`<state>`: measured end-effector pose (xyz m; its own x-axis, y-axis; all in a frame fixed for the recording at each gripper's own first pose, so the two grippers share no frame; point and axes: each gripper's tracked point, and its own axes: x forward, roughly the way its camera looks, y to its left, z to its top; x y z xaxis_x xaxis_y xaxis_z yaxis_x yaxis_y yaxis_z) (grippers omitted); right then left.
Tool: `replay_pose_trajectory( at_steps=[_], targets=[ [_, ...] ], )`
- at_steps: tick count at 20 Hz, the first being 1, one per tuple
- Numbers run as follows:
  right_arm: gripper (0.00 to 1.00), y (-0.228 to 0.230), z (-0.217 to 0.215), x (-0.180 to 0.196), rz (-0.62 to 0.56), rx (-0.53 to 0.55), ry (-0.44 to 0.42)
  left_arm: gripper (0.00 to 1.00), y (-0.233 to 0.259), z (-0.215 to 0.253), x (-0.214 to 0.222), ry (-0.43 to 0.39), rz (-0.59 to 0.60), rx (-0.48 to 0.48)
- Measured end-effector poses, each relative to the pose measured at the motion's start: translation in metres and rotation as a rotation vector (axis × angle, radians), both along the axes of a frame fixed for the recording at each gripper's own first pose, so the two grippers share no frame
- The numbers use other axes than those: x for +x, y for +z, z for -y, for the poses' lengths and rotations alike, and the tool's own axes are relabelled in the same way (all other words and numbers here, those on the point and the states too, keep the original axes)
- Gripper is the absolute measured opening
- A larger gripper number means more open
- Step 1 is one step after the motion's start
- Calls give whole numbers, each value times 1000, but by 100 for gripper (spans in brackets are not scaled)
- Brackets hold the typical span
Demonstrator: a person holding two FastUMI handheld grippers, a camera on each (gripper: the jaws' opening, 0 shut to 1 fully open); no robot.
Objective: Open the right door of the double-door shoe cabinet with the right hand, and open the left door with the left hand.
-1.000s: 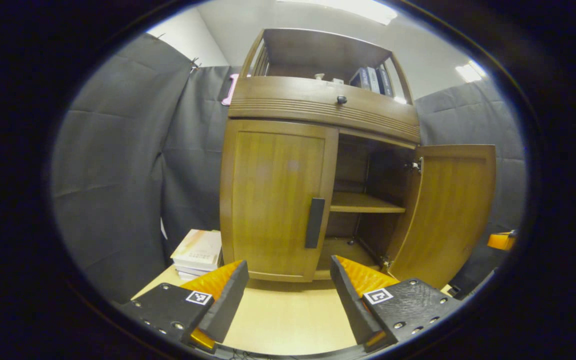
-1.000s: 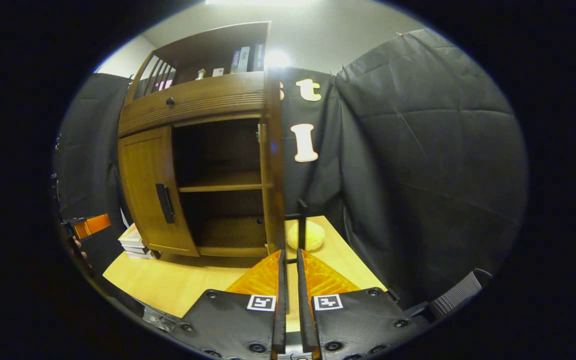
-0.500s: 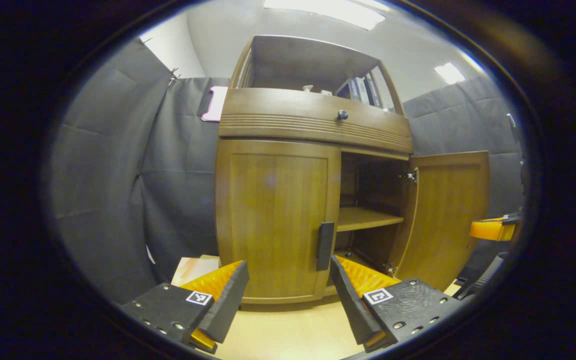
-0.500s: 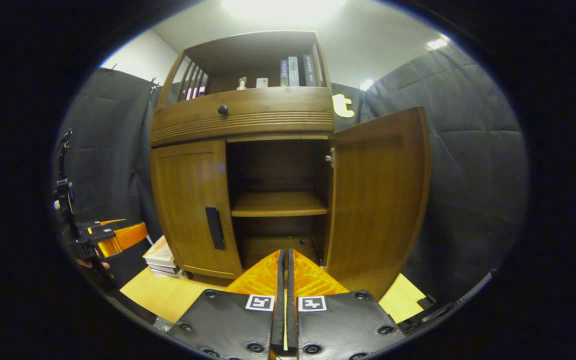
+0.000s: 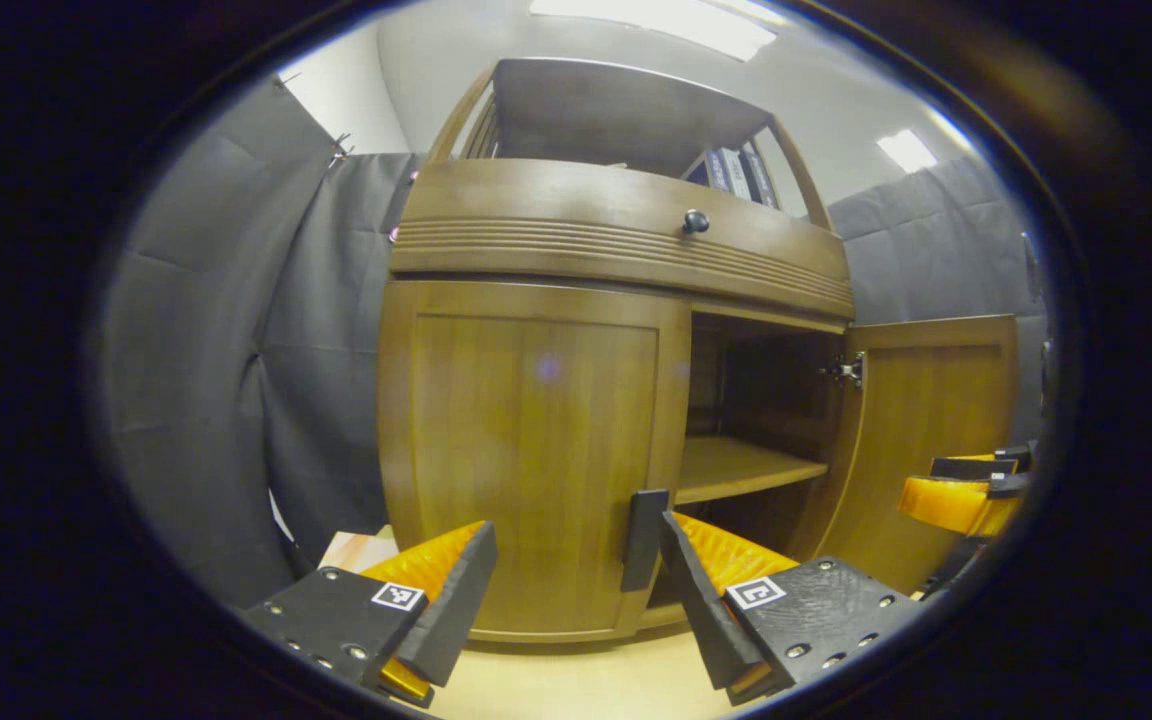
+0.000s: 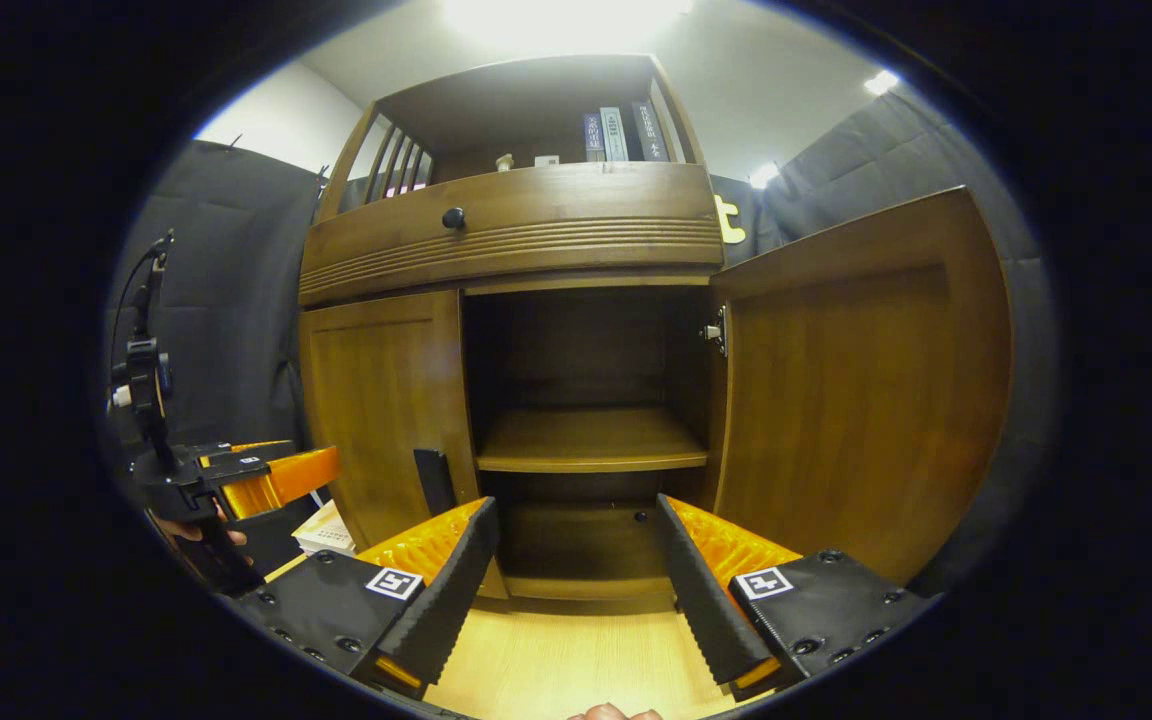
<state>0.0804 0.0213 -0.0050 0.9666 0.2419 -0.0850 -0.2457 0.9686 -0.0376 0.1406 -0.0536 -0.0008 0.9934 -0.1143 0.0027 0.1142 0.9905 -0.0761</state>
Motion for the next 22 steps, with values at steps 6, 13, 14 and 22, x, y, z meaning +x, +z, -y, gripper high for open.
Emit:
replay_pose_trajectory(
  at_steps=[6, 13, 14, 22],
  targets=[
    [96, -23, 2, 33, -23, -2, 28, 94, -12, 33, 49, 7, -31, 9],
    [97, -32, -2, 53, -22, -15, 80, 94, -35, 47, 73, 23, -80, 58],
    [95, -33, -3, 56, -25, -15, 87, 94, -38, 48, 74, 22, -86, 63],
    [95, -40, -7, 72, -34, -25, 128, 55, -53, 57, 97, 73, -79, 73]
  ],
)
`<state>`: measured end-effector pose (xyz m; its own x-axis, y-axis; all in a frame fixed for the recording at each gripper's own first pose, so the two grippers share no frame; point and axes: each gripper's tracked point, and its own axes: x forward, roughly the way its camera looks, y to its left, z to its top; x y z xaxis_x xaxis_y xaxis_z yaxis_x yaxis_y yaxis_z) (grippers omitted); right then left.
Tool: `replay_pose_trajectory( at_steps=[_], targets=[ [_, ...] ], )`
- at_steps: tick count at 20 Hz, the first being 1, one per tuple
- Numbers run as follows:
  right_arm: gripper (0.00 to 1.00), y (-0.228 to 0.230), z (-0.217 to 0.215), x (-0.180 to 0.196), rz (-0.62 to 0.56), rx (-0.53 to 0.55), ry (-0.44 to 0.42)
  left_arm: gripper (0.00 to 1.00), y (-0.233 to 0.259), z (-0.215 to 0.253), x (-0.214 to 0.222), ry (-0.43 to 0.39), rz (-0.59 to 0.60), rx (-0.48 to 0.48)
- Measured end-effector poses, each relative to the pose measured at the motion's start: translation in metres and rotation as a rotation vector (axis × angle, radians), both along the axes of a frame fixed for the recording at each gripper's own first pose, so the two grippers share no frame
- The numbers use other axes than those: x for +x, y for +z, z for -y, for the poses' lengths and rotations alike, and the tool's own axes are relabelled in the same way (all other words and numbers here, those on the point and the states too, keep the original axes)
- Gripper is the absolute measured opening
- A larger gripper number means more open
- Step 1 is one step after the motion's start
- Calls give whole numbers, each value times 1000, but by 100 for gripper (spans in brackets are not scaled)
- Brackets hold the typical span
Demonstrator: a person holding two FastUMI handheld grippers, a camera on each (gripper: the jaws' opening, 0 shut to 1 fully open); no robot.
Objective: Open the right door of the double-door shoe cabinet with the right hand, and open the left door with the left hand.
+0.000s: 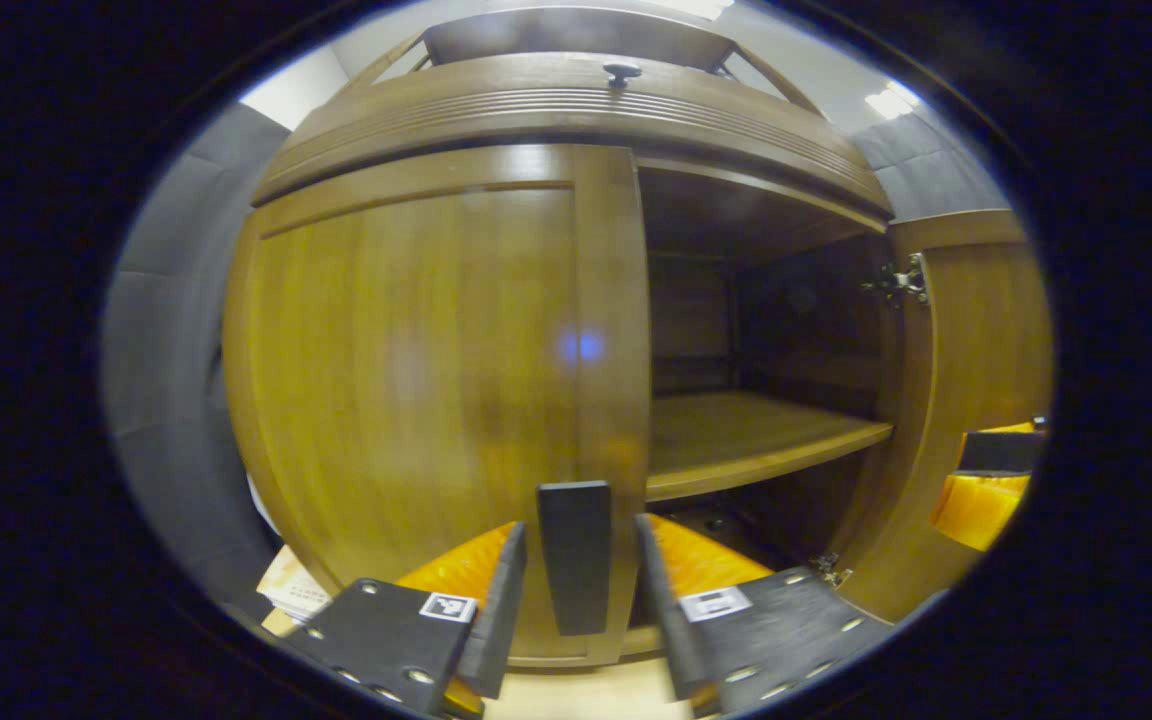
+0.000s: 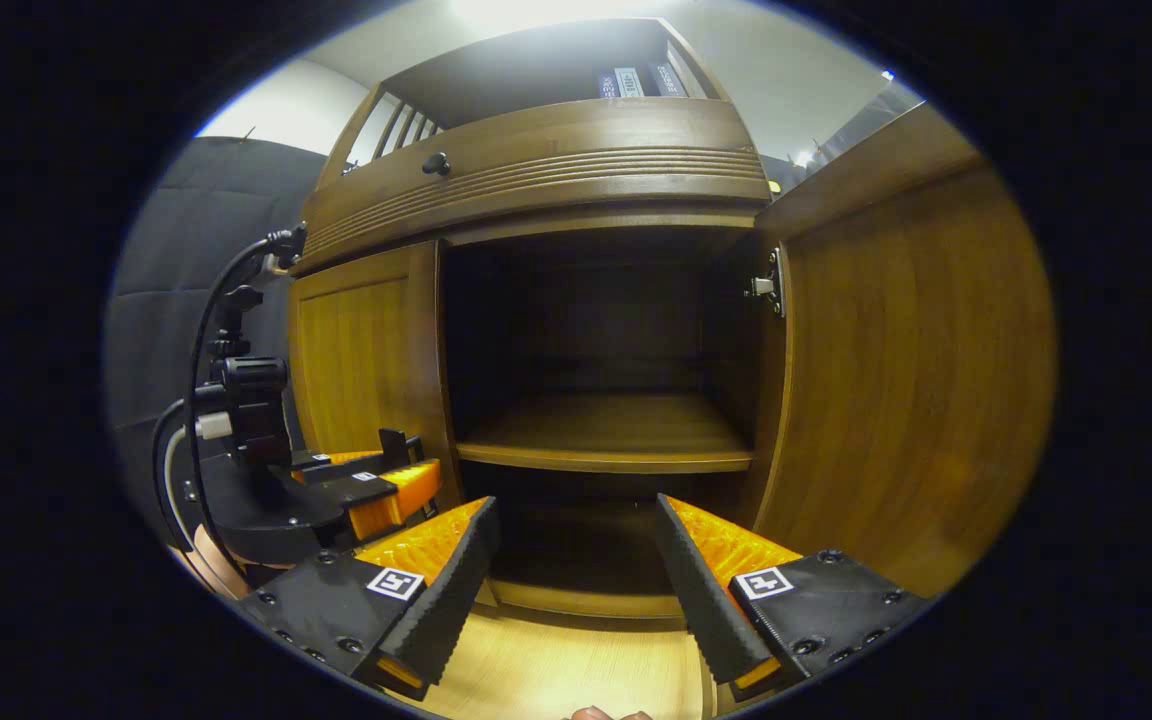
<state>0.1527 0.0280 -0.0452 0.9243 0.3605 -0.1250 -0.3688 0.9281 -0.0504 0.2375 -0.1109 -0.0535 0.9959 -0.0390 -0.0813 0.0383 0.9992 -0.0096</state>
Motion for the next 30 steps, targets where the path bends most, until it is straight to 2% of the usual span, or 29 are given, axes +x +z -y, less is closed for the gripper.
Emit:
replay_pose_trajectory(
  at_steps=[1, 10, 12, 14, 15, 16, 18, 19, 23, 24, 28, 30],
  targets=[
    [95, 0, 0, 1, -1, 1, 3, 38, -3, -3, -1, 11, -9, -6],
    [98, -3, 0, 3, -9, 1, 15, 16, -6, 0, 0, 31, -18, -20],
    [95, -3, -1, 0, -8, 2, 14, 18, -8, 1, -1, 24, -23, -26],
    [98, -3, -1, -2, -7, 3, 10, 13, -6, 1, -2, 19, -27, -25],
    [98, -2, -2, -4, -8, 5, 8, 18, -5, 1, -3, 17, -25, -25],
    [98, -2, -2, -6, -8, 7, 4, 13, -4, 1, -4, 13, -25, -26],
    [98, -1, -2, -11, -7, 14, -5, 18, -1, 1, -6, 3, -25, -30],
    [98, -1, -3, -13, -7, 18, -10, 16, 0, 2, -6, -3, -24, -31],
    [95, 0, -5, -27, -8, 19, -29, 18, 1, 3, -5, -30, -19, -37],
    [98, 1, -6, -31, -9, 20, -34, 16, 1, 3, -6, -35, -18, -37],
    [95, 0, -9, -49, -10, 26, -56, 18, -1, 3, -5, -51, -10, -36],
    [97, 1, -11, -56, -6, 23, -68, 18, 1, 3, -5, -58, -8, -37]
  ],
)
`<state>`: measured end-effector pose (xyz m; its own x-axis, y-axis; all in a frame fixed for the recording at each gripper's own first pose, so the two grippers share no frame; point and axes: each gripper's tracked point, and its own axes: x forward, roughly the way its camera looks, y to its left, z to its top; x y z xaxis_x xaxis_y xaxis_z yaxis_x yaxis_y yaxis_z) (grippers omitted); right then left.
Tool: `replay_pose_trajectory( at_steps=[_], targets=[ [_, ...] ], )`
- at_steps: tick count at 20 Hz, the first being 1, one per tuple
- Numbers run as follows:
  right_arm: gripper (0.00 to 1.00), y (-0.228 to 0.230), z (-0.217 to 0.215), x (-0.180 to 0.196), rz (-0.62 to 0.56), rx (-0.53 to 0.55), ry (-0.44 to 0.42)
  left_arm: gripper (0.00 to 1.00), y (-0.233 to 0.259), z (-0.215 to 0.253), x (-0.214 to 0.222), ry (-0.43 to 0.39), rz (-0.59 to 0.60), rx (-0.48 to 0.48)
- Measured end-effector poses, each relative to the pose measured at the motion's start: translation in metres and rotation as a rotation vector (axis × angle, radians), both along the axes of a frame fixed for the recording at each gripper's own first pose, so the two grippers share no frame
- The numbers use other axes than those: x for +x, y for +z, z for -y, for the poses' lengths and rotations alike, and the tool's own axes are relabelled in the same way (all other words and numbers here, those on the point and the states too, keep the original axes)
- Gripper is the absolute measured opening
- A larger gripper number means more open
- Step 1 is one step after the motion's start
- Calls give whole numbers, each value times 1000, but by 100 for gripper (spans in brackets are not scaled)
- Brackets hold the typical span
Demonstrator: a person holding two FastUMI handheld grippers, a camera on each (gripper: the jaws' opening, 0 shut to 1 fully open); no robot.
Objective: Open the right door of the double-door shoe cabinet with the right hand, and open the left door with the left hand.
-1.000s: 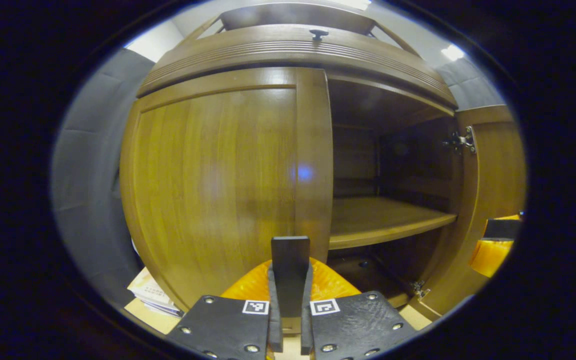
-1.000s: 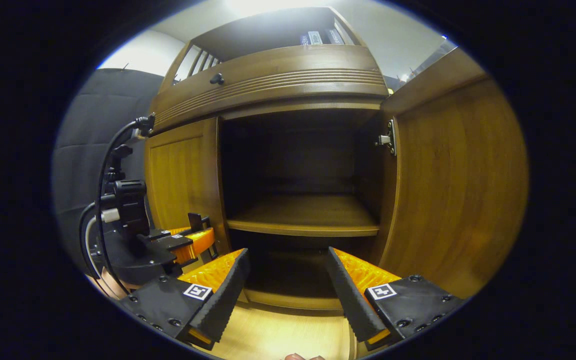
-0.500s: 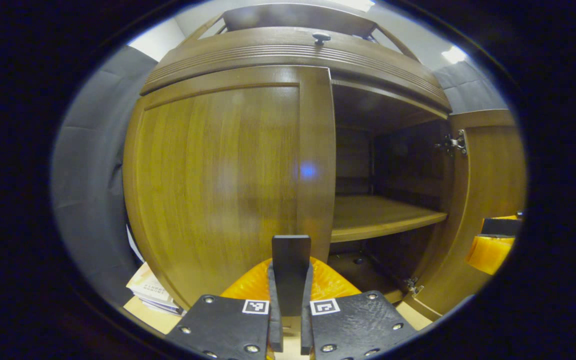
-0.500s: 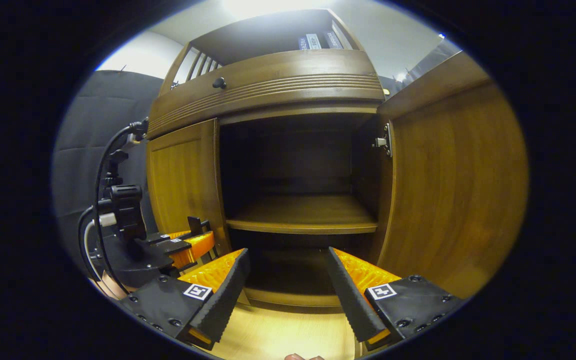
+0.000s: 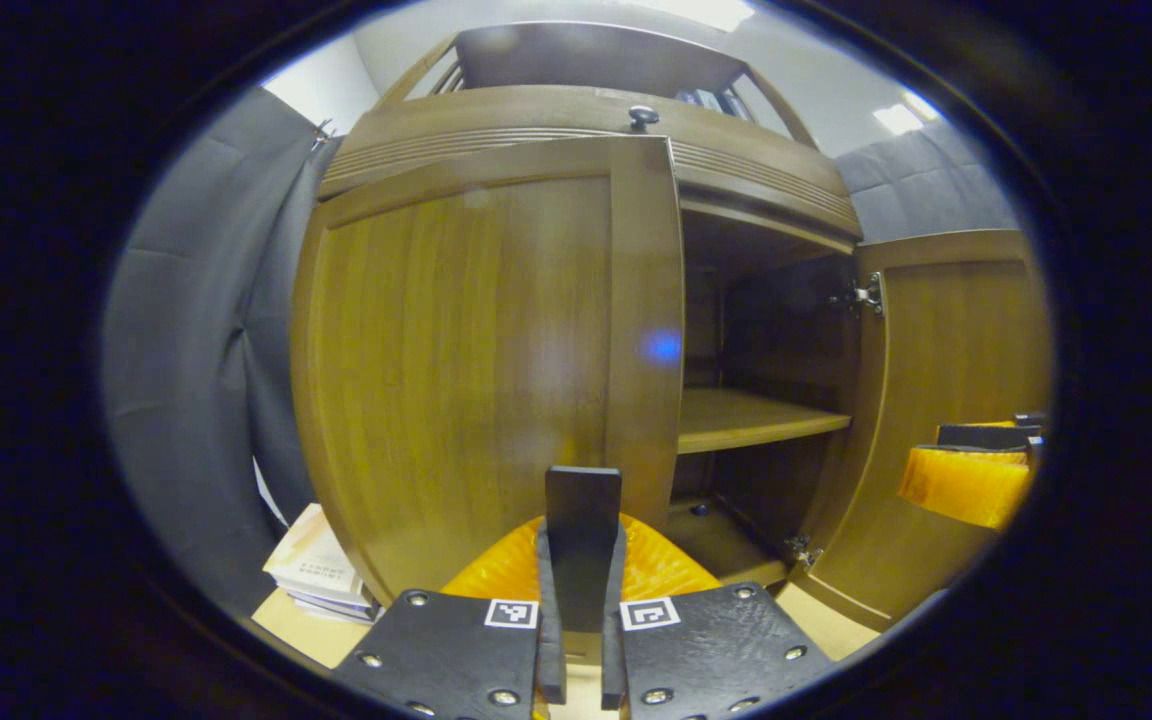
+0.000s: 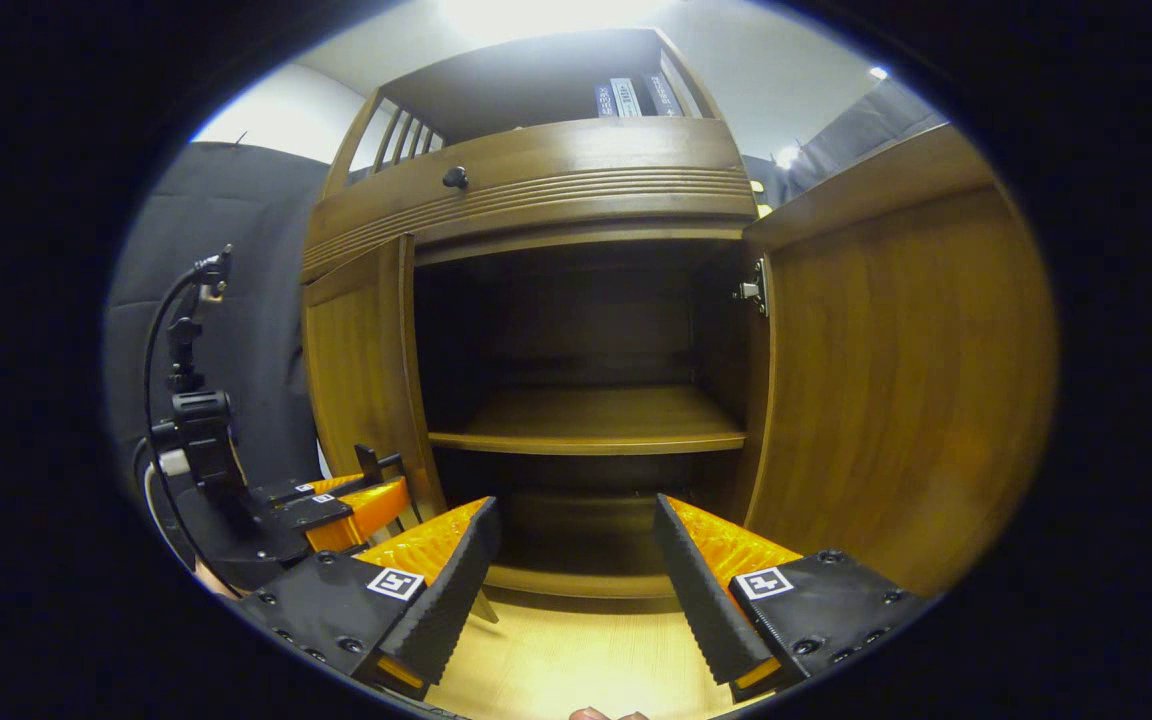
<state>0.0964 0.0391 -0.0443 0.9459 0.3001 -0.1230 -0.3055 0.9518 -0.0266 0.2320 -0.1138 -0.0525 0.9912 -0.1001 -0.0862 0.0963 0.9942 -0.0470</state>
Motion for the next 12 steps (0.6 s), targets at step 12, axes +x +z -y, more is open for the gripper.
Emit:
replay_pose_trajectory(
  at_steps=[12],
  targets=[
    [95, -1, -29, -55, 7, -6, -14, 17, 6, -4, -5, -19, 25, -33]
  ],
)
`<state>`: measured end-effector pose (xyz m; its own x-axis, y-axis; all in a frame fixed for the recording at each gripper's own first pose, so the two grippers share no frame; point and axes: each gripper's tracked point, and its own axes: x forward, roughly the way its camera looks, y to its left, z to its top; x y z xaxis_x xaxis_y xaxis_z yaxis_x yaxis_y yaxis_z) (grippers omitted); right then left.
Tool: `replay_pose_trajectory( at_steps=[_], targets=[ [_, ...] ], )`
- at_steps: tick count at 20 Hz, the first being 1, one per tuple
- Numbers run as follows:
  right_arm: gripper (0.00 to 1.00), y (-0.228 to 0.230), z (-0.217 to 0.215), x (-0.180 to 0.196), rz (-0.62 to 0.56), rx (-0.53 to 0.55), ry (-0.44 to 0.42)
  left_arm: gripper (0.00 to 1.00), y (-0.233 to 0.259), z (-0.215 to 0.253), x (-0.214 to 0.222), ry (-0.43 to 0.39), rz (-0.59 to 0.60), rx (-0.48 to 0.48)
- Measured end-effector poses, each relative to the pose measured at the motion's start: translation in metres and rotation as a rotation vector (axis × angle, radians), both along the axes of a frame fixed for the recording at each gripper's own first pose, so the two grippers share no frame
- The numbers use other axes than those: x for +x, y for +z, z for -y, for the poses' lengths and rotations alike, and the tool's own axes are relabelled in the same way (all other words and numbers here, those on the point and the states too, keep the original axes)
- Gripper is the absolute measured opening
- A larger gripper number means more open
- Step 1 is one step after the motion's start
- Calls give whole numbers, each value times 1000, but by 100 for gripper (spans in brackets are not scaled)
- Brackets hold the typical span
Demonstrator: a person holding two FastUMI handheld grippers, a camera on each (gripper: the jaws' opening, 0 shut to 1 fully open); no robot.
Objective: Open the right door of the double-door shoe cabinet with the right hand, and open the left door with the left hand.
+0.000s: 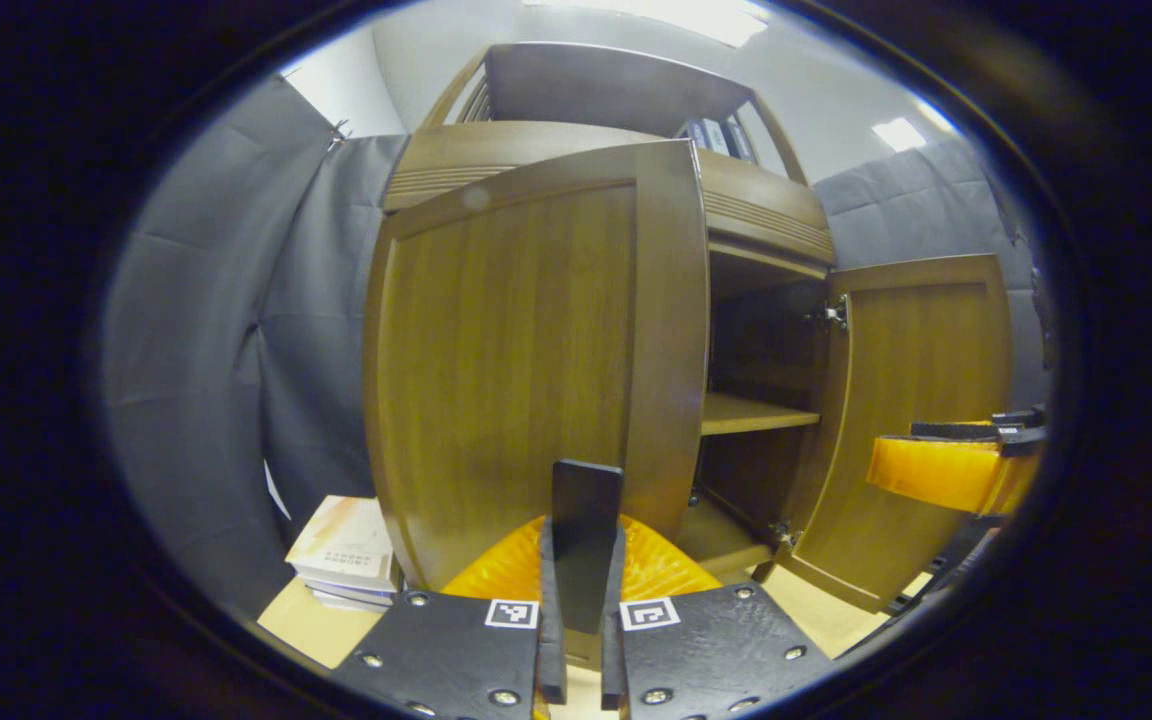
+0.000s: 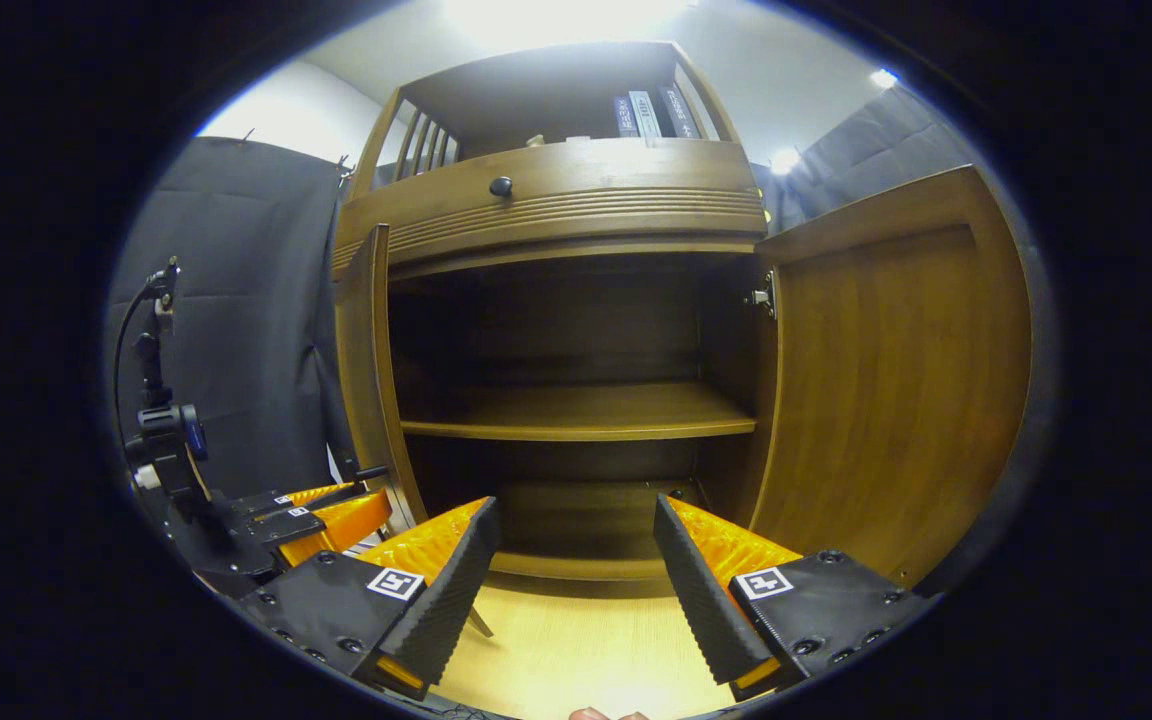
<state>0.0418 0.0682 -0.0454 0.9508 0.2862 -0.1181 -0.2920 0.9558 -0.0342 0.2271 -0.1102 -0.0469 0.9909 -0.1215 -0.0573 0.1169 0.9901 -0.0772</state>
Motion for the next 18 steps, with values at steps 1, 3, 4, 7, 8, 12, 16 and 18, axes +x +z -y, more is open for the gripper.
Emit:
replay_pose_trajectory(
  at_steps=[1, 3, 4, 7, 8, 12, 16, 18],
  targets=[
    [98, 0, -1, -3, 5, -3, -3, 17, 1, 0, 0, 2, 4, 0],
    [97, 0, -2, -8, 17, -2, -11, 17, 1, -1, -2, 5, 12, 2],
    [97, -1, -2, -12, 19, 0, -14, 17, 2, -1, -2, 9, 16, 2],
    [95, -1, -4, -19, 25, 4, -22, 17, 1, 0, -3, 14, 21, -1],
    [95, -2, -4, -21, 26, 5, -25, 17, 1, 0, -2, 15, 20, -3],
    [95, -3, -9, -28, 25, 9, -30, 17, 4, -2, -4, 20, 23, -7],
    [95, -5, -18, -32, 18, 15, -25, 17, 6, 0, -4, 8, 33, -23],
    [95, -4, -22, -33, 20, 15, -22, 17, 8, -5, -5, 11, 36, -47]
  ],
)
